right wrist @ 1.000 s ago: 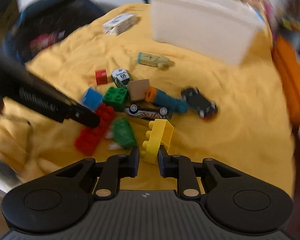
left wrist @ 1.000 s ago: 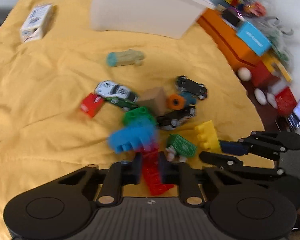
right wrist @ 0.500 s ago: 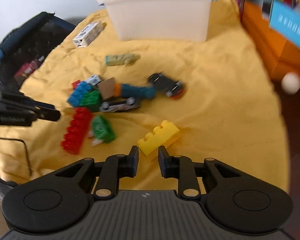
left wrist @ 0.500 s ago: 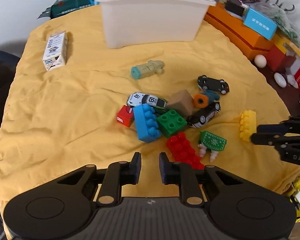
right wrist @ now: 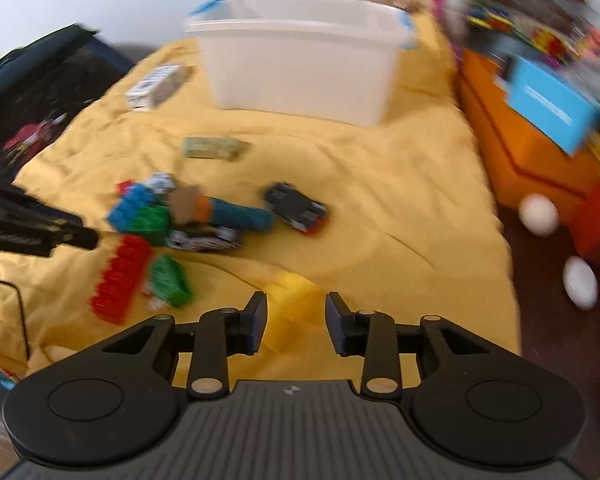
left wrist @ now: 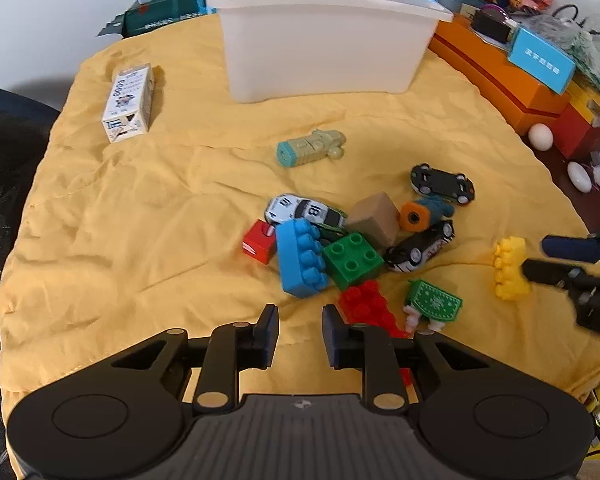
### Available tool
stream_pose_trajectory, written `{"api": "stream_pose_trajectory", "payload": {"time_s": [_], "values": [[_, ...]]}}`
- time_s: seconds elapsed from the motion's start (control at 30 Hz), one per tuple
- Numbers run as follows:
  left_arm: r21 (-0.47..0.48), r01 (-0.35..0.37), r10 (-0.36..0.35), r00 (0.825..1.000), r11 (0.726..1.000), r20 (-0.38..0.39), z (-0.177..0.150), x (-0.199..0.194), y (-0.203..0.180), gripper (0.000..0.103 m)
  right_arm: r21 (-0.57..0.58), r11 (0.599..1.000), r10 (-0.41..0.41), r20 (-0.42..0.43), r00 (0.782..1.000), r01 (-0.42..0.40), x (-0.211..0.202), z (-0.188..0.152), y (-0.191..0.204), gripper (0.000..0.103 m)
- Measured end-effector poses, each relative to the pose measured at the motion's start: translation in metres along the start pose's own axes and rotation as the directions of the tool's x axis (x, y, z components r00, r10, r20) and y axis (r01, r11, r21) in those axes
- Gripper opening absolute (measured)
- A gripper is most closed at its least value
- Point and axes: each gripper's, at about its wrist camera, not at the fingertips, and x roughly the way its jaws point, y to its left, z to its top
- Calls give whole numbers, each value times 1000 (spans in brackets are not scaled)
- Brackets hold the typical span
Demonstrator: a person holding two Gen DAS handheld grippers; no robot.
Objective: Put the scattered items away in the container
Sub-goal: 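Grasp the yellow brick with the right gripper, then grasp the blue brick with the left gripper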
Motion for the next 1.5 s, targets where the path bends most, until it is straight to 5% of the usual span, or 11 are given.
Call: {"api": "stream_pose_trajectory", "payload": {"time_s": [0.17, 0.4, 0.57, 0.73, 0.83, 1.03, 1.27, 1.33, 1.4, 1.5], "values": [[-27, 26, -25, 999, 999, 23, 10, 0, 4, 29, -129, 991, 21, -6, 1000, -21, 13, 0, 26, 36], [39, 21, -22, 999, 999, 38, 25, 17, -12, 35, -65, 996, -70, -71, 995, 65, 16, -12, 4, 43], [72, 35, -38, 998, 997, 51, 21, 27, -3, 54, -29, 997, -70, -114, 991, 67, 22, -18, 0, 47], [107, 106, -109, 994, 989, 25, 20, 27, 17, 50, -36, 996, -88, -107, 990, 84, 20, -19, 2, 47], [170, 31, -32, 999, 985, 7, 18, 30, 21, 42, -29, 994, -104, -107, 989, 102, 19, -21, 0, 47], [203, -7, -1, 999, 979, 38, 15, 25, 26, 41, -18, 992, -128, -88, 988, 126, 14, -20, -3, 47], [394, -14, -11, 998, 919, 61, 17, 30, -2, 41, -27, 995, -102, -57, 993, 101, 12, -17, -3, 47], [418, -27, 26, 1000, 908, 10, 19, 44, -7, 26, -51, 995, -87, -54, 995, 85, 14, -16, 0, 47], [381, 12, -6, 1000, 925, -16, 20, 44, -6, 26, -77, 995, -71, -53, 996, 67, 17, -14, 3, 43], [278, 108, -99, 994, 954, -44, 14, 30, 4, 25, -98, 994, -55, -83, 995, 47, 21, -16, 7, 25]]}}
